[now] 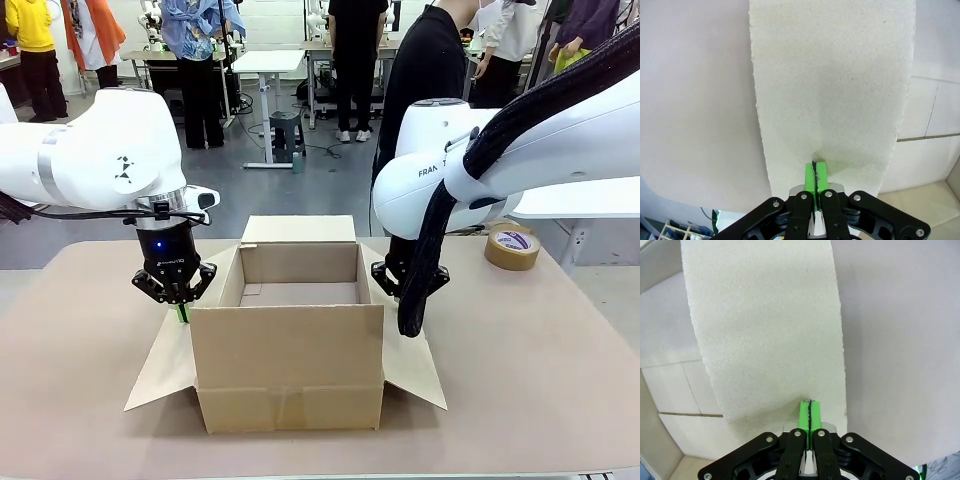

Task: Wrap the clocks to prevent damage.
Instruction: Once the human has placed the objects inside and stepped back, release both hands from the side flaps of the Package Box.

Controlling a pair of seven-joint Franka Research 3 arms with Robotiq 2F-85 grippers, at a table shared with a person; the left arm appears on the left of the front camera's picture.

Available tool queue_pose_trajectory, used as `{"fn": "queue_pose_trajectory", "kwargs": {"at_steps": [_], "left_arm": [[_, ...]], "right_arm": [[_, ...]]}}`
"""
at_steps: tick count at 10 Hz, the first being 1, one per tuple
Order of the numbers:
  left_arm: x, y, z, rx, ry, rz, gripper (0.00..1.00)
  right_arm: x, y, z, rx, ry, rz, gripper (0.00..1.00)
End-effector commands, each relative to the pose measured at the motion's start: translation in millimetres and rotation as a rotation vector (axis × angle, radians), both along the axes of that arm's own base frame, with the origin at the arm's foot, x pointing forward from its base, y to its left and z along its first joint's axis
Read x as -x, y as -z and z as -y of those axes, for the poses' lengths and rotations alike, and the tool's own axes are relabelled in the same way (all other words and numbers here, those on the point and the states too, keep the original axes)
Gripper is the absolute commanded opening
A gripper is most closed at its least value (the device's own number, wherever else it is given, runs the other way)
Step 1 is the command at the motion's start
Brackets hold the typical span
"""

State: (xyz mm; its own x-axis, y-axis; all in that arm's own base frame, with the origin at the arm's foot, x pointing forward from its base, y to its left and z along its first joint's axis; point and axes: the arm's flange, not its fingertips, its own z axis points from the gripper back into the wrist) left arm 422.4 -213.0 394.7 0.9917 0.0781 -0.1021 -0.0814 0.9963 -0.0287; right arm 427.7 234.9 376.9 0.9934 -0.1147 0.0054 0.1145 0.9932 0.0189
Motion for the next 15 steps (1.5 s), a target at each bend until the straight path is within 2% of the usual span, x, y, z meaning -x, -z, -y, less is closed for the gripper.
{"fn": "queue_pose_trajectory", "kwargs": {"at_steps": [1,15], "left_arm": [[0.9,0.2,0.3,-0.005,0.003,-0.006,0.0],[0.9,0.2,0.3,-0.005,0.003,-0.006,0.0]], "right_arm": [[0.2,-0.6,-0.4,0.0,0.005,0.002,0.01],[0.2,-0.6,-0.4,0.0,0.005,0.002,0.01]]}}
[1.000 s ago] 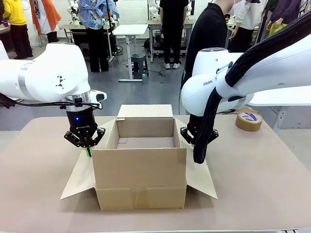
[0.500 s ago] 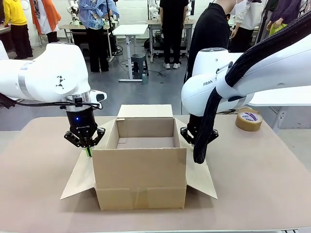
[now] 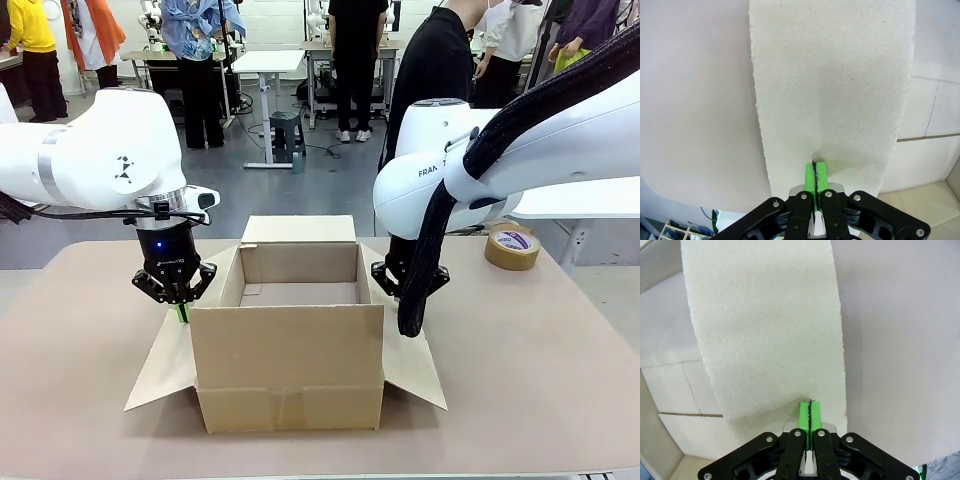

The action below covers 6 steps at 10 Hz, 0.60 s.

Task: Wrap the clocks to prevent damage.
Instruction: Once the human has placed the objects inside and stepped back, release both hands from the side flaps of the Package Box.

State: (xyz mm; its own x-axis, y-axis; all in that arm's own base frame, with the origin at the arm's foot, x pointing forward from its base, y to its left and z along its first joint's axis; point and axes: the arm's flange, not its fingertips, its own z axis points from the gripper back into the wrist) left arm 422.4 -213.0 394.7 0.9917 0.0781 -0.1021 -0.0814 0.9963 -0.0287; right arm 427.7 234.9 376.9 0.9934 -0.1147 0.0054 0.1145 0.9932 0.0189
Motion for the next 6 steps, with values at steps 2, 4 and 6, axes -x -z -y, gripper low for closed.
{"fn": "queue_pose_trajectory", "kwargs": {"at_steps": [2,4,6], "left_arm": [[0.9,0.2,0.3,-0.005,0.003,-0.006,0.0],[0.9,0.2,0.3,-0.005,0.003,-0.006,0.0],[0.9,0.2,0.3,-0.005,0.003,-0.006,0.0]], "right_arm": [[0.2,-0.6,-0.4,0.0,0.005,0.002,0.01],[0.2,-0.6,-0.4,0.0,0.005,0.002,0.01],[0.2,-0.6,-0.4,0.0,0.005,0.002,0.01]]}}
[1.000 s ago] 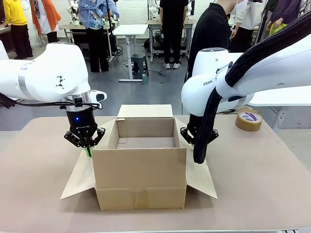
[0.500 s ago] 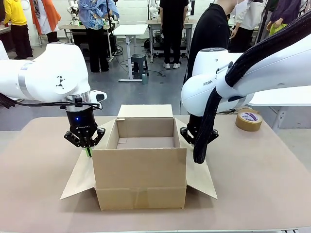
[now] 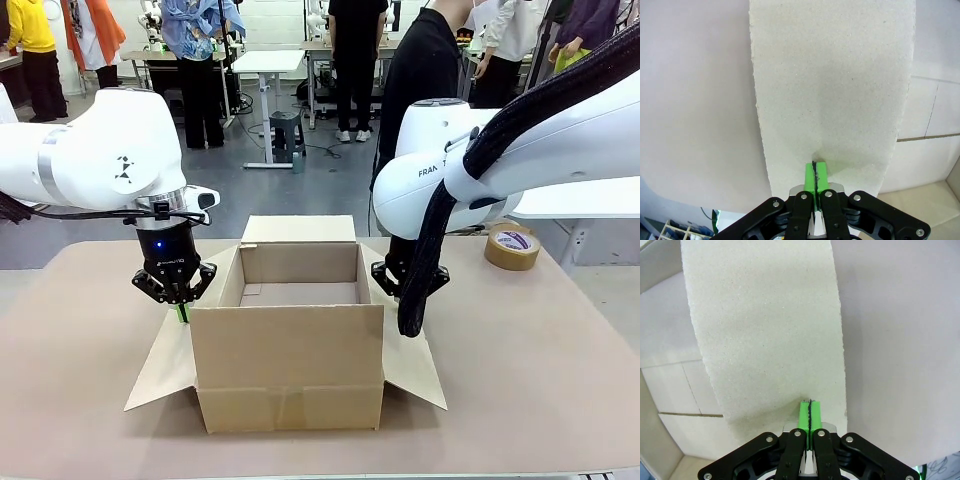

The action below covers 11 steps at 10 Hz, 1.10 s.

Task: Wrap the clocks to prevent damage.
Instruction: Once the human has placed the objects inside and stepped back, release both hands from the side flaps of the Package Box.

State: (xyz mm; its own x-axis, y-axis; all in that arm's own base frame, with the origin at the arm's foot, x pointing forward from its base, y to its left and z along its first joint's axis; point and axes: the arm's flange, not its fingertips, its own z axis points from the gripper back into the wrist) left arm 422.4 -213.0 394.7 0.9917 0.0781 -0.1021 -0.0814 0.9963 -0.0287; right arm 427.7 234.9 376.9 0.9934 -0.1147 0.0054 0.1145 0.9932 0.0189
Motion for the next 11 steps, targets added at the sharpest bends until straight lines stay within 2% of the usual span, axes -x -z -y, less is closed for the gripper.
{"fn": "queue_pose_trajectory", "kwargs": {"at_steps": [1,11], "left_arm": [[0.9,0.2,0.3,-0.004,0.003,-0.006,0.0],[0.9,0.2,0.3,-0.004,0.003,-0.006,0.0]], "right_arm": [[0.2,-0.6,-0.4,0.0,0.005,0.002,0.01],[0.2,-0.6,-0.4,0.0,0.005,0.002,0.01]]}}
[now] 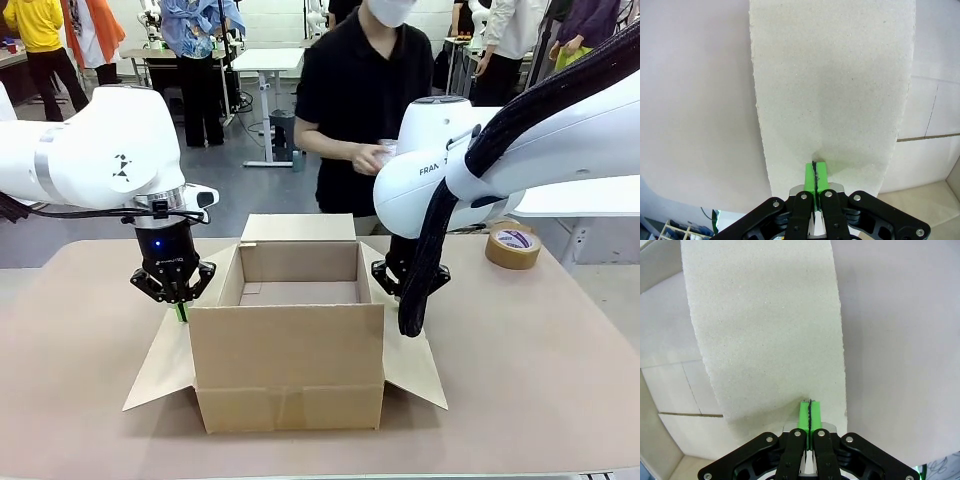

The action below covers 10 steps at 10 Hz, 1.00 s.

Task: Wrap the clocks to prevent damage.
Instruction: Once the human has placed the objects inside and stepped back, release both hands from the side flaps of the Package Box.

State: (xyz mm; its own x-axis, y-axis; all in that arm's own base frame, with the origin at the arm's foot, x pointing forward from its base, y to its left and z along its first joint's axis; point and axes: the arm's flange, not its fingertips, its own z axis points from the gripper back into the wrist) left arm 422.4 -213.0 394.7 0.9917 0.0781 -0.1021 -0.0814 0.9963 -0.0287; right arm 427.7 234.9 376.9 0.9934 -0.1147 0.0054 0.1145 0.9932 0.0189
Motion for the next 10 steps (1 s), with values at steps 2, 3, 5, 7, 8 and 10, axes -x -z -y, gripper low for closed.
{"fn": "queue_pose_trajectory", "kwargs": {"at_steps": [2,3,5,7,8,10], "left_arm": [[0.9,0.2,0.3,-0.004,0.003,-0.006,0.0],[0.9,0.2,0.3,-0.004,0.003,-0.006,0.0],[0.9,0.2,0.3,-0.004,0.003,-0.006,0.0],[0.9,0.2,0.3,-0.004,0.003,-0.006,0.0],[0.9,0.2,0.3,-0.004,0.003,-0.006,0.0],[0.9,0.2,0.3,-0.004,0.003,-0.006,0.0]], "right_arm": [[0.2,-0.6,-0.4,0.0,0.005,0.002,0.01],[0.2,-0.6,-0.4,0.0,0.005,0.002,0.01],[0.2,-0.6,-0.4,0.0,0.005,0.002,0.01],[0.2,-0.6,-0.4,0.0,0.005,0.002,0.01],[0.2,-0.6,-0.4,0.0,0.005,0.002,0.01],[0.2,-0.6,-0.4,0.0,0.005,0.002,0.01]]}}
